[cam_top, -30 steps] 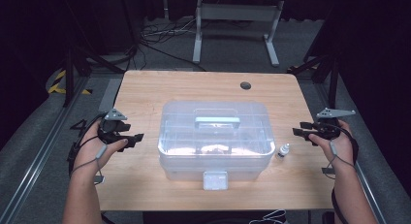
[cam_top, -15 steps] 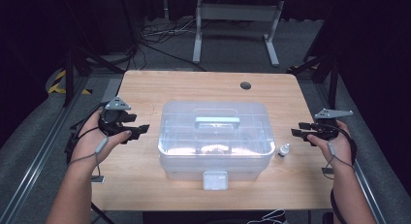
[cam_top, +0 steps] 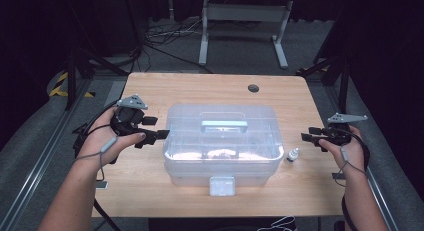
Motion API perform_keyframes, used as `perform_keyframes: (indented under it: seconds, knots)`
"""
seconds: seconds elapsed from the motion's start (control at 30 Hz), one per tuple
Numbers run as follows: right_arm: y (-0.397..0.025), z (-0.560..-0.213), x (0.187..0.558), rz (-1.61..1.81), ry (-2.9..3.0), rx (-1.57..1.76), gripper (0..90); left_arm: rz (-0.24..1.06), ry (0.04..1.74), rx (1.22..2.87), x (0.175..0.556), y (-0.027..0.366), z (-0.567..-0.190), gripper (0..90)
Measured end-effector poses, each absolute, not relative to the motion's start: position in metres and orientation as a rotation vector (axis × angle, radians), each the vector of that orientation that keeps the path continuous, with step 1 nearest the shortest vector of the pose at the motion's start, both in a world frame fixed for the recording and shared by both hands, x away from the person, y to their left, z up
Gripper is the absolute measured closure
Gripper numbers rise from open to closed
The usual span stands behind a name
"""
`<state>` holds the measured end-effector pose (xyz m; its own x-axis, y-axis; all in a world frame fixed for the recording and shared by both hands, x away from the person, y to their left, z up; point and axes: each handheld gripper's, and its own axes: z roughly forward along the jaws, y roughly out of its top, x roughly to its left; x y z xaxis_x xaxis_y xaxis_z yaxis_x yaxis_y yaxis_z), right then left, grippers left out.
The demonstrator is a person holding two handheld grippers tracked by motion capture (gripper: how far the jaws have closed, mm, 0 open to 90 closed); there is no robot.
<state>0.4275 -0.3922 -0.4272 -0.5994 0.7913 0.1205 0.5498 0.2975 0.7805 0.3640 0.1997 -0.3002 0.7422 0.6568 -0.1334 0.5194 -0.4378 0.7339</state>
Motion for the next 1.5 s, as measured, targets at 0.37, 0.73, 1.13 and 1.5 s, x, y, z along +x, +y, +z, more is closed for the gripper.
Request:
perform_keyframes:
  seconds: [0.37,0.73,1.13,1.5]
  knots:
    - [-0.394,-0.428,0.423,1.181,2.283,1.225,49.9,0.234,0.761,2.138,0.366,0.171,-0.288,38.3]
    - [-0.397,-0.427,0.414,1.180,2.276,1.232,49.5,0.155,0.640,2.141,0.373,0.138,-0.286,39.6]
    - [-0.408,-0.429,0.403,1.158,2.249,1.276,48.7,0.142,0.567,2.187,0.389,0.105,-0.301,38.6]
    - [-0.409,-0.430,0.401,1.151,2.246,1.290,48.3,0.141,0.542,2.219,0.397,0.089,-0.312,39.9]
